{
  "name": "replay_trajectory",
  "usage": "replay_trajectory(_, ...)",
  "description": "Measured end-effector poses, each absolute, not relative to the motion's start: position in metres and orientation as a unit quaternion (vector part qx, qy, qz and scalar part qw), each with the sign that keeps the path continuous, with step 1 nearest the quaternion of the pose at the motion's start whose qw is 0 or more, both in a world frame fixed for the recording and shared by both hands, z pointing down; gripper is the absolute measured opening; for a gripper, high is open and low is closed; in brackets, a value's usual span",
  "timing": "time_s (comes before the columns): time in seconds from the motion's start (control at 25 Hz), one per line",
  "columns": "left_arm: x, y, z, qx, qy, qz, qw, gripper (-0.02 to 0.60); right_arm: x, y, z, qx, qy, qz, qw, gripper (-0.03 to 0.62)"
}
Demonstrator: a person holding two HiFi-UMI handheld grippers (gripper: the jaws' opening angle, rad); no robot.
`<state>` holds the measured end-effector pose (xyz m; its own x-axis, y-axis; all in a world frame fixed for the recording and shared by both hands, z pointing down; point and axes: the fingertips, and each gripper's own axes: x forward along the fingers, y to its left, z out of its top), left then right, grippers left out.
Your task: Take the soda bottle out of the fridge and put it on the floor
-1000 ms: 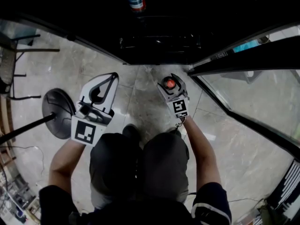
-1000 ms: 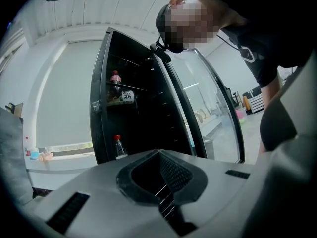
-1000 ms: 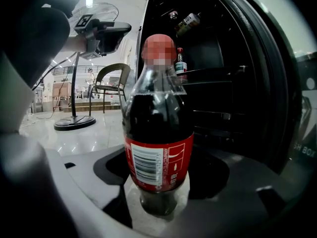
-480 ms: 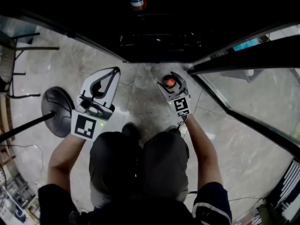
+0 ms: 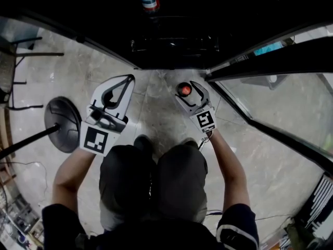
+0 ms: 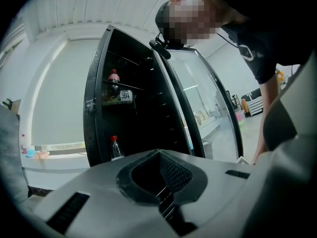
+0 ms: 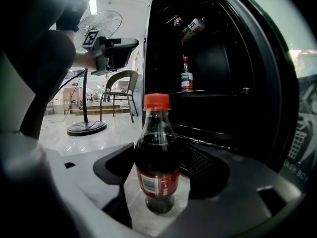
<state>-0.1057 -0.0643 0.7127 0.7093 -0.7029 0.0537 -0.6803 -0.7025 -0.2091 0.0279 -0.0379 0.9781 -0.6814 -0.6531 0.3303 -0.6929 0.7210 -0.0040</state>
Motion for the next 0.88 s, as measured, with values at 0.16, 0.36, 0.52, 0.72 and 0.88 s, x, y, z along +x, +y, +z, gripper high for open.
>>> replay_trajectory(0.16,-0.104,-0.066,0.707,-0.922,0.374,-0.062,0.083,0.023,0.034,-0.037,0.958,0.368,-0.915,0.067,0.148,0.337)
replay_trajectory(0.36,-0.1,-0.066,0.697,-0.923,0.372,-0.061,0.076,0.023,0.033,-0.04,0.926,0.369,-0.918,0.062,0.135,0.334)
replay_trajectory(0.52,-0.099,-0.065,0.679,-0.922,0.378,-0.059,0.064,0.023,0.028,-0.044,0.888,0.37,-0.919,0.053,0.122,0.325)
replay_trajectory(0.72,-0.094,-0.064,0.643,-0.921,0.379,-0.064,0.066,0.023,0.019,-0.052,0.829,0.363,-0.924,0.053,0.104,0.324)
replay_trajectory(0.88,-0.088,-0.062,0.611,-0.92,0.382,-0.064,0.061,0.023,0.015,-0.058,0.781,0.363,-0.927,0.044,0.087,0.324)
